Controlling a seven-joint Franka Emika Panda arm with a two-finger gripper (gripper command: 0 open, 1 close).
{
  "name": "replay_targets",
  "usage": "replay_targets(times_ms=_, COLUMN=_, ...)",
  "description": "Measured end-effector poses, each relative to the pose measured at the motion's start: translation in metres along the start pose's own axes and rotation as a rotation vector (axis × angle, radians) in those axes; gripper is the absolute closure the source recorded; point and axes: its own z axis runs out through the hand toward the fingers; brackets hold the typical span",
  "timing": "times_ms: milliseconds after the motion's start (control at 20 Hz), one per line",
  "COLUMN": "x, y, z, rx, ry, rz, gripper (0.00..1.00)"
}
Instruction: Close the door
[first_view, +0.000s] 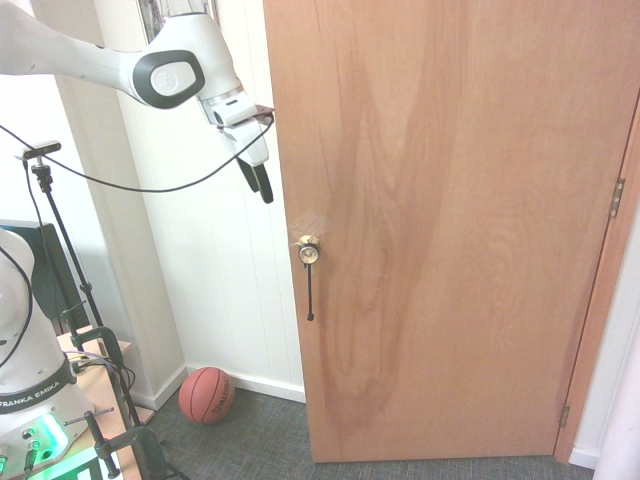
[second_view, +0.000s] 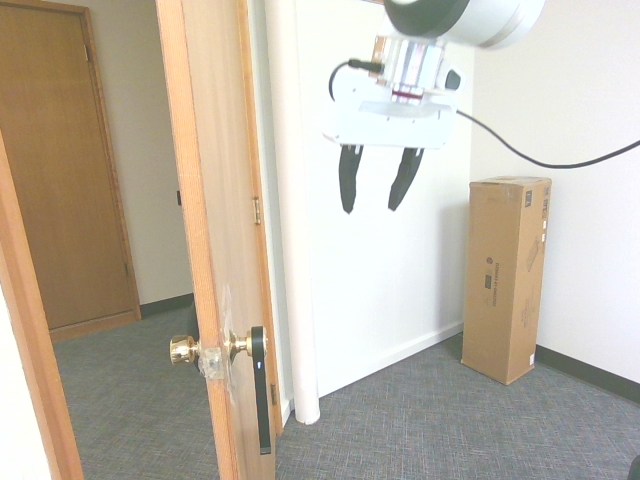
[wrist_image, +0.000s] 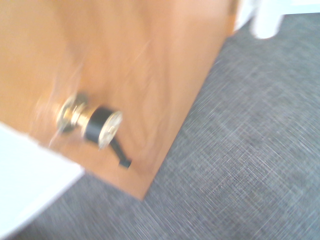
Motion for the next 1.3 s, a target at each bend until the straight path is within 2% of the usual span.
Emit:
replay_targets(times_ms=350, x=-0.003, y=-0.046, z=0.034, rx=0.0, ry=-0.021, rz=-0.208, gripper=0.0)
replay_targets(times_ms=700, x=0.008, y=-0.066, z=0.04, rx=0.031, ry=-0.023, rz=-0.241, gripper=0.0)
replay_targets(times_ms=750, x=0.008, y=-0.068, z=0.039, rx=0.039, ry=-0.027, rz=-0.235, gripper=1.0)
replay_targets(times_ms=950, x=0.012, y=-0.077, z=0.049, rx=0.073, ry=0.004, rz=-0.184, gripper=1.0)
replay_targets(times_ms=1150, x=0.024, y=-0.085, z=0.092, rx=0.096, ry=0.011, rz=-0.158, gripper=1.0)
replay_targets(times_ms=1300, x=0.03, y=-0.089, z=0.106, rx=0.164, ry=0.019, rz=-0.132, gripper=1.0)
